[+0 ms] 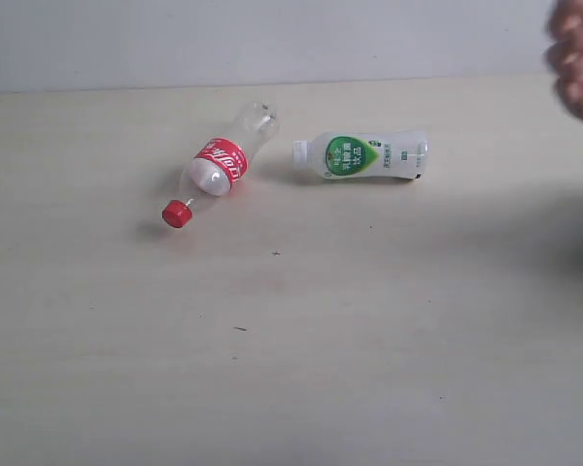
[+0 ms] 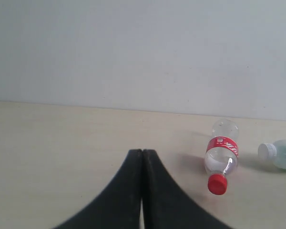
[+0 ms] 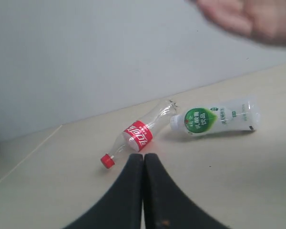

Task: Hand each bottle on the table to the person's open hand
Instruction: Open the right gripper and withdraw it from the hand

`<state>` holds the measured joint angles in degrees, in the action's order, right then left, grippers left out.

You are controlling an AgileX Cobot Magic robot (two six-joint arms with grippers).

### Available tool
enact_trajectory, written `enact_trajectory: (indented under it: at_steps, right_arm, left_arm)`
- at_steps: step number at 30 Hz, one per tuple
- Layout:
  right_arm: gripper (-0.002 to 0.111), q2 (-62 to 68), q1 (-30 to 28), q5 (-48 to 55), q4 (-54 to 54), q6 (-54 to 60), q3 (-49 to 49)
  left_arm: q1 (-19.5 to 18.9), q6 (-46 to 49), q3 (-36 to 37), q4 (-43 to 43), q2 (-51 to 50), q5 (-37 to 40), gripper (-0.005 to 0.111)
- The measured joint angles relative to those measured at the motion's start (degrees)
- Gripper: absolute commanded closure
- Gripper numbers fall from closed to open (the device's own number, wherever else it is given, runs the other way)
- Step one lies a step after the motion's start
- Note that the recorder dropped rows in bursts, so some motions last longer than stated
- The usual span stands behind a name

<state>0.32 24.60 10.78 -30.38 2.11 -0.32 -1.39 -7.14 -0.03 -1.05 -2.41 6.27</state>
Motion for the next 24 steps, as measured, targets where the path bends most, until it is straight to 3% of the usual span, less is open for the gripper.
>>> enact_trajectory:
  at_steps: [20, 24]
  right_arm:
    - [0.108, 0.00, 0.00, 0.00, 3.08, 2.84, 0.00]
    - [0.108, 0.00, 0.00, 0.00, 3.08, 2.84, 0.00]
  left_arm:
    - [0.00, 0.00, 0.00, 0.00, 0.00, 0.00, 0.107]
    - [0.00, 4.83, 0.00, -1.28, 0.00, -0.51, 0.107]
